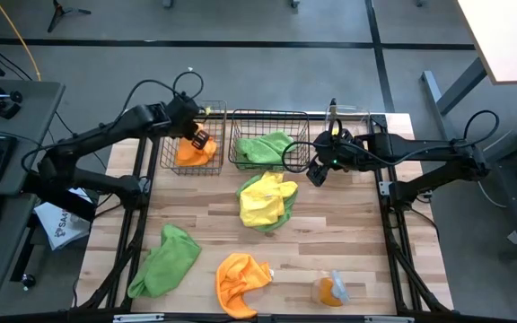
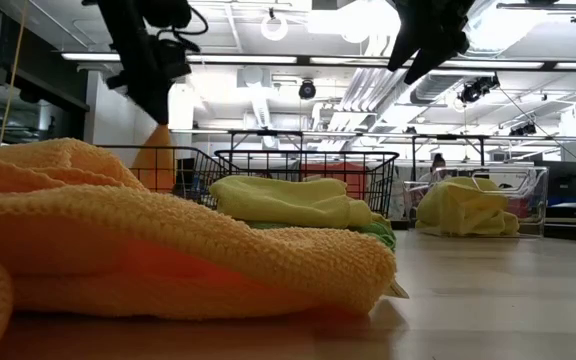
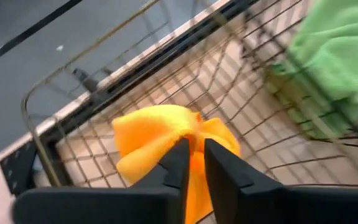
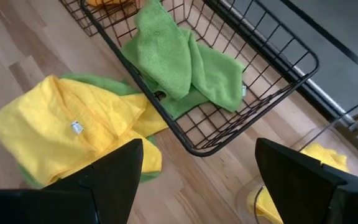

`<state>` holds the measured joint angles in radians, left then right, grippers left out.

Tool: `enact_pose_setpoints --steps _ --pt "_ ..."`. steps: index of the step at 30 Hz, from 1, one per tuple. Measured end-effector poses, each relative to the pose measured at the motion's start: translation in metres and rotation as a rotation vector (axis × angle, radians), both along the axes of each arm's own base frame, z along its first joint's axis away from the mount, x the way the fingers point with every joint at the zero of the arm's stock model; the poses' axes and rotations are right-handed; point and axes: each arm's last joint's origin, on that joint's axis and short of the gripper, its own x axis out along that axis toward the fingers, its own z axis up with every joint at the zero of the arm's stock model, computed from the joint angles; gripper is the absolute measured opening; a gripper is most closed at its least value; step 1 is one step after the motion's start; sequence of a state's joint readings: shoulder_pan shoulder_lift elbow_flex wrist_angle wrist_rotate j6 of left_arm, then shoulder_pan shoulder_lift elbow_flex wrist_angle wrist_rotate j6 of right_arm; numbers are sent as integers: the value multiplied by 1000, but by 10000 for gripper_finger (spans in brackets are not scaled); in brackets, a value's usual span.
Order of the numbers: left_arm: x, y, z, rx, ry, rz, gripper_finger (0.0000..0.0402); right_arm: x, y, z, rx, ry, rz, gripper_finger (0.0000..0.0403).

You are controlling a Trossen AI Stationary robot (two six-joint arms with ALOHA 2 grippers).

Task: Sort microfiber towel by color & place in baskets
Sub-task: Put the left orange microfiber towel into the brown wire basket, then put the orange microfiber towel into the brown wire basket

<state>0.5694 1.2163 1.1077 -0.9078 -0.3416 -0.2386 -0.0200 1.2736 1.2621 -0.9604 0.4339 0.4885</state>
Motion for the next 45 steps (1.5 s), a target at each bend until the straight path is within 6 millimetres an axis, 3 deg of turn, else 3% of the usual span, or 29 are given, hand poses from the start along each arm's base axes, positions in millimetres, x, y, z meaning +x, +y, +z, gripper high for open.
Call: enact_pose_setpoints --steps 10,14,19,23,28,33,38,45 --pt "3 -3 61 2 -175 -134 166 0 0 0 13 -3 0 307" --pt "3 -17 85 -115 -368 -240 188 1 2 -1 84 -12 23 307" --pt "5 -48 89 -230 -473 -362 192 4 6 -2 148 -20 68 307" --pt "14 -87 72 -350 -523 -441 192 4 8 -3 135 -10 95 307" --pt "38 -162 24 -523 -516 -603 191 4 8 -3 116 4 122 307" --pt "51 -229 -19 -627 -390 -702 191 4 8 -3 81 29 171 307" --pt "68 -284 -38 -686 -283 -762 191 4 5 -3 47 48 210 307" --pt "119 -347 -61 -600 -79 -897 191 4 0 -3 10 73 249 307"
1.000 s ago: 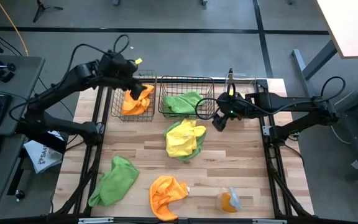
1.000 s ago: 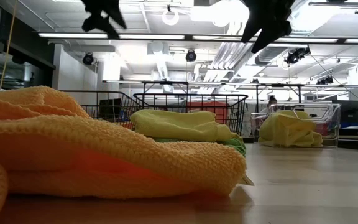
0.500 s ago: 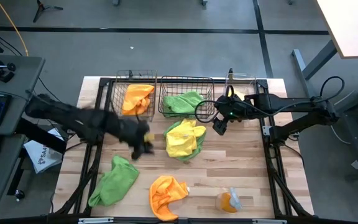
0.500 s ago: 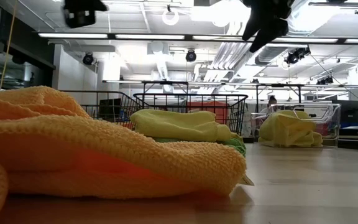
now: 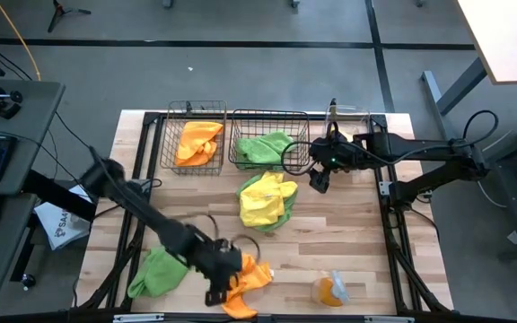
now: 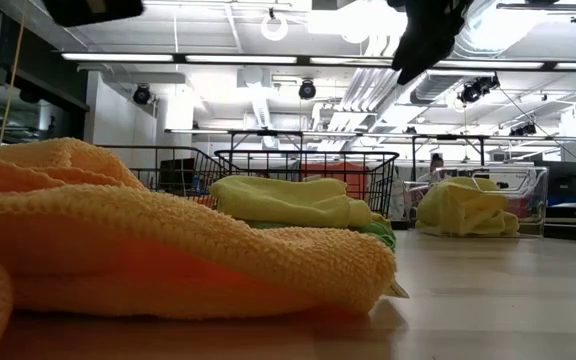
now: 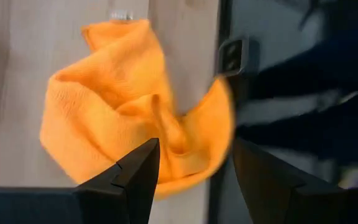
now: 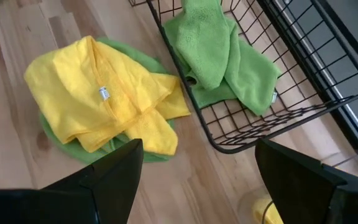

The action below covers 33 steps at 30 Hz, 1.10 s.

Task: Sort microfiber towel by color & place in baskets
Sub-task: Put the orange microfiber towel into the brown wire basket

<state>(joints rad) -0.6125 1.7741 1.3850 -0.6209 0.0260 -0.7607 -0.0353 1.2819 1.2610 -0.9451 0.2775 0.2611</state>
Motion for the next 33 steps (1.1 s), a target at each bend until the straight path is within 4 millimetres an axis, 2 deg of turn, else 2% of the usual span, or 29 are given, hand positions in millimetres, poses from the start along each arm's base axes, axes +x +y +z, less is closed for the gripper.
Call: enact_pose_setpoints --steps 4,7,14,23,25,27,29,31,33 --pt "15 -11 -20 210 152 -113 191 0 -1 0 16 -5 -14 307" --pt "23 -11 -26 306 190 -117 191 0 0 0 68 -13 -20 307" --pt "30 -24 -44 349 157 -171 190 -2 2 -2 120 3 -24 307" --pt "39 -36 -99 410 220 -149 190 -2 2 -2 201 -30 -143 307" --pt "41 -36 -104 397 243 -114 184 -2 2 -2 204 -32 -147 307" --pt "40 -33 -110 407 286 -85 158 -2 2 -2 204 -31 -148 307" --pt "38 -27 -106 412 328 -27 107 -2 2 -2 203 -31 -146 307" --pt "34 -17 -96 432 378 3 40 -2 2 -2 198 -27 -140 307" --pt "29 -5 -79 473 380 45 18 -3 2 -3 186 -14 -122 307"
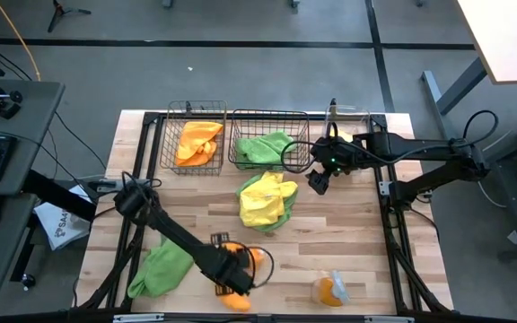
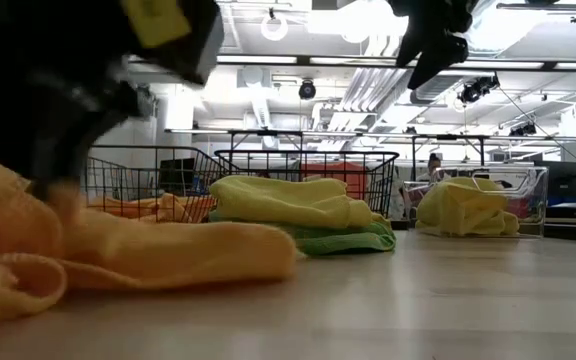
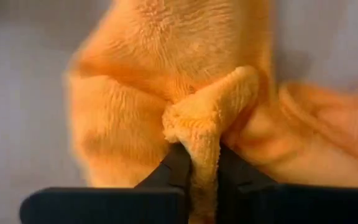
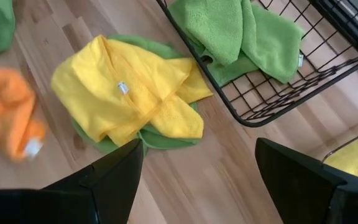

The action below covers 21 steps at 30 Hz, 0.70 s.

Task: Sort microfiber towel by color & place in baskets
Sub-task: Put the orange microfiber towel into the brown wire basket

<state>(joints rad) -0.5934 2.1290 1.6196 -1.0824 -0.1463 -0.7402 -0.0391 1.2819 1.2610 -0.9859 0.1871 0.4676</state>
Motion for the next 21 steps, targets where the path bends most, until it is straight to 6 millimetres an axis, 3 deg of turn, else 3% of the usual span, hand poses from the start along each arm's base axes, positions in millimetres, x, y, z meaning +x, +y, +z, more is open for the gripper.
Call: enact_pose_setpoints --steps 2,6,10,12,15,21 --pt "-4 15 34 49 -76 52 17 -1 0 0 -19 19 32 307" --pt "-34 62 116 163 -232 206 6 -6 1 -3 -51 95 116 307" --pt "-79 120 194 235 -504 476 3 -10 1 -3 -109 142 216 307" --pt "-102 151 224 268 -628 615 3 -10 0 -2 -145 144 249 307" --pt "-125 193 246 333 -701 760 2 -10 -4 0 -179 137 261 307" --pt "-140 259 258 559 -646 858 1 -9 -13 1 -203 128 257 307"
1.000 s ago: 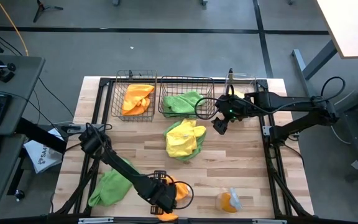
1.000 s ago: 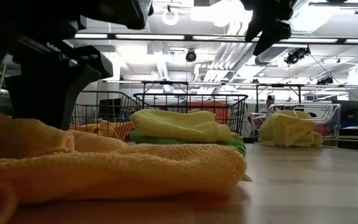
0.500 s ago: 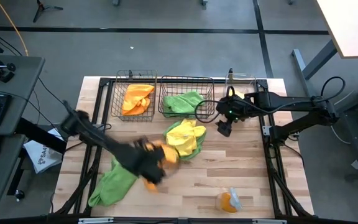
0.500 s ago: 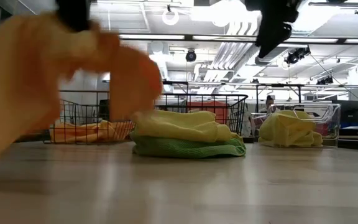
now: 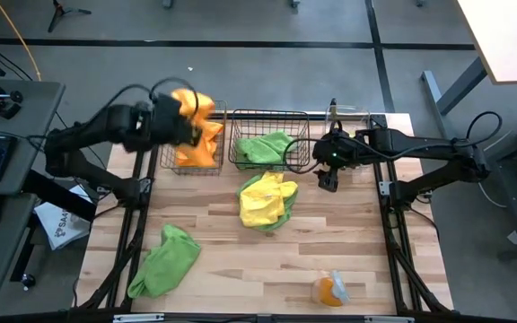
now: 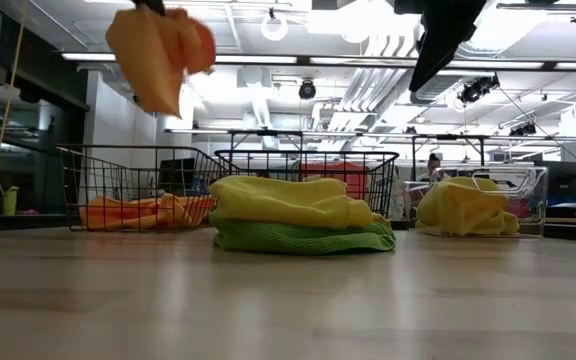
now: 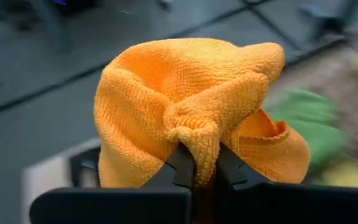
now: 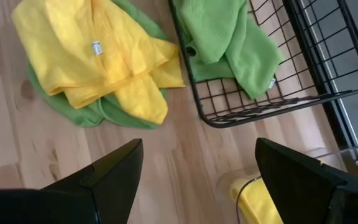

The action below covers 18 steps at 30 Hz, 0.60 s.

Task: Sort microfiber towel by color & place in baskets
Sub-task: Put the orange microfiber towel into the brown wire basket

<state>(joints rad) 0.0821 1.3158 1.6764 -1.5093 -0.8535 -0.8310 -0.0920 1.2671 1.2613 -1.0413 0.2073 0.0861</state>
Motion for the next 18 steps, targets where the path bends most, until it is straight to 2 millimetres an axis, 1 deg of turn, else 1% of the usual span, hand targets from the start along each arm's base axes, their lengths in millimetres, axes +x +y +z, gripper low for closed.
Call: enact_pose_setpoints --steps 4,7,10,12,14,16,18 --pt "8 37 0 75 87 61 1 0 -6 0 -4 -7 -20 307" --pt "20 62 1 108 124 24 1 0 -11 1 -6 -20 -40 307" --pt "30 85 -6 109 201 3 1 1 -16 2 5 -47 -85 307" --pt "32 97 -16 64 237 -7 0 1 -19 2 25 -62 -133 307" --pt "31 105 -29 11 277 -30 0 0 -20 2 52 -75 -184 307" --pt "29 108 -45 -18 320 -54 0 0 -20 1 81 -80 -236 307" --pt "25 106 -62 -37 356 -82 0 -1 -17 1 115 -86 -281 307"
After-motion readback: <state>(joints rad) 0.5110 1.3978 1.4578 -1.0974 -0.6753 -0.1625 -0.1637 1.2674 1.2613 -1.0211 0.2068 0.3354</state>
